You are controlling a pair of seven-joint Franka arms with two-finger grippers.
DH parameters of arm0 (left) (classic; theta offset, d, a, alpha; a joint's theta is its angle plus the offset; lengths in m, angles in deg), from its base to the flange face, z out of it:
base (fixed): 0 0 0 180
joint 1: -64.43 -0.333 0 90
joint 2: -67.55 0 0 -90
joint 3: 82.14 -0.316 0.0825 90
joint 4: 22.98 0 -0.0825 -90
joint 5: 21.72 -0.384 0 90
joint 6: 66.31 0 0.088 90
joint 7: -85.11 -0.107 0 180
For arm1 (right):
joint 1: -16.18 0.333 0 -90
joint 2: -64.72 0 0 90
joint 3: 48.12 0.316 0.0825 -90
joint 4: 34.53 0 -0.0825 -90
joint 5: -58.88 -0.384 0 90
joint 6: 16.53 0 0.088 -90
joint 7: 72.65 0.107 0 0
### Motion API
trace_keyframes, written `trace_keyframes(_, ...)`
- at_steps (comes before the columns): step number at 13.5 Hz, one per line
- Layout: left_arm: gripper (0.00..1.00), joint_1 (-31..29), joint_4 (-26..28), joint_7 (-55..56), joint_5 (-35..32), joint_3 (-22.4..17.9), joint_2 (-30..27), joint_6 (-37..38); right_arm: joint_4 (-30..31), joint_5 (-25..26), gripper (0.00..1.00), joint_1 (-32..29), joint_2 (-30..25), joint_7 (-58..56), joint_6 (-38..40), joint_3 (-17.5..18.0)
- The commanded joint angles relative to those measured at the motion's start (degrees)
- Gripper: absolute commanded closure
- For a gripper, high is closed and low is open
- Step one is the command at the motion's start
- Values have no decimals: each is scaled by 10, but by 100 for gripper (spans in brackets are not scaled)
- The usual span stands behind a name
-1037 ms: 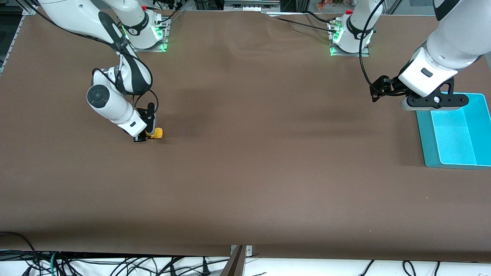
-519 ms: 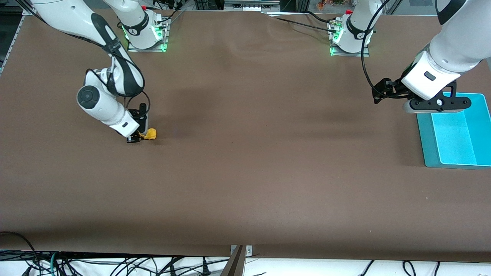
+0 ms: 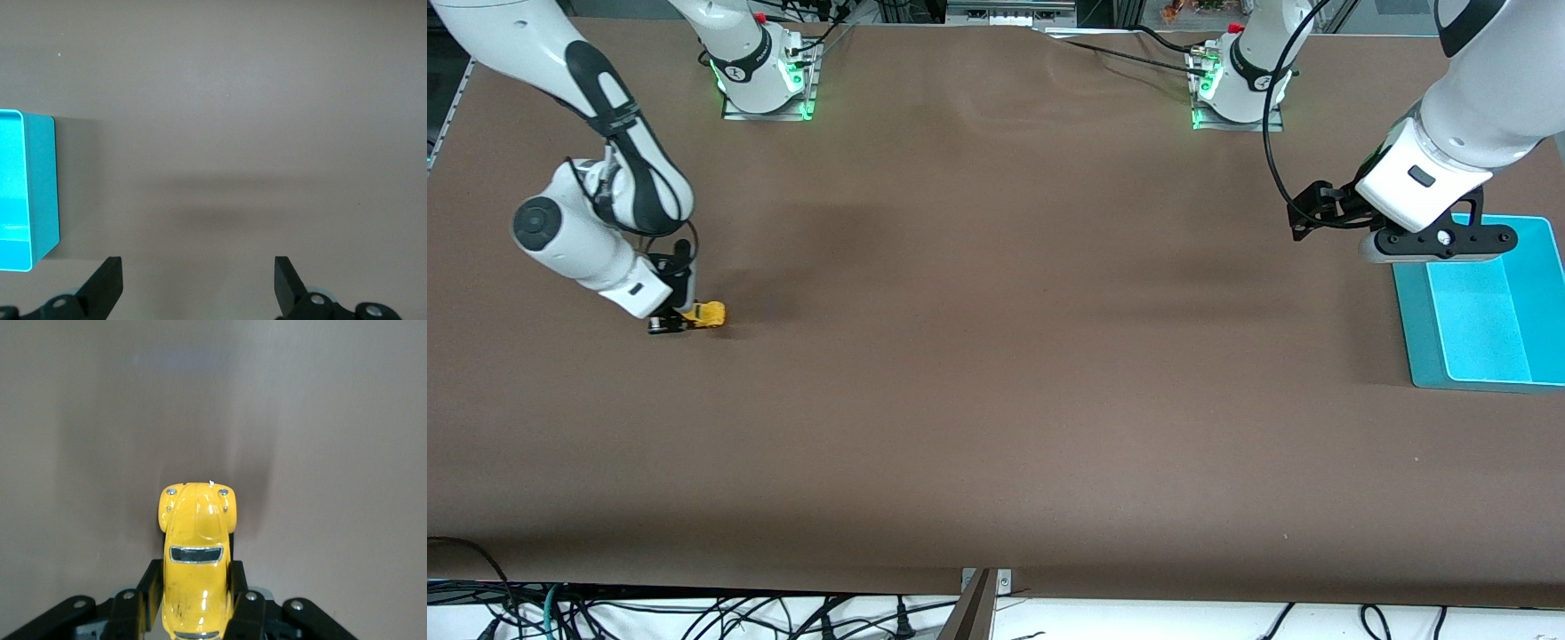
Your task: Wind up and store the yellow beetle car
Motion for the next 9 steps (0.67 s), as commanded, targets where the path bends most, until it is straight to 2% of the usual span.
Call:
trace_keyframes(1,0,-2,-20,-4,3,2,9,7,3,-4,60,-12,15,-17,-2,5)
trace_keyframes(3,0,-2,-27,-4,3,2,10,7,1,-4,58,-12,13,-14,0,6)
trace_keyframes(5,0,-2,-32,-3,1,1,10,8,-1,-4,44,-12,12,-13,4,9)
trace_keyframes(7,0,-3,-32,-4,1,1,11,8,-10,-14,0,-12,12,-10,20,11)
trace_keyframes(9,0,-4,-32,-3,1,1,11,11,-44,-53,0,-11,12,-8,68,32)
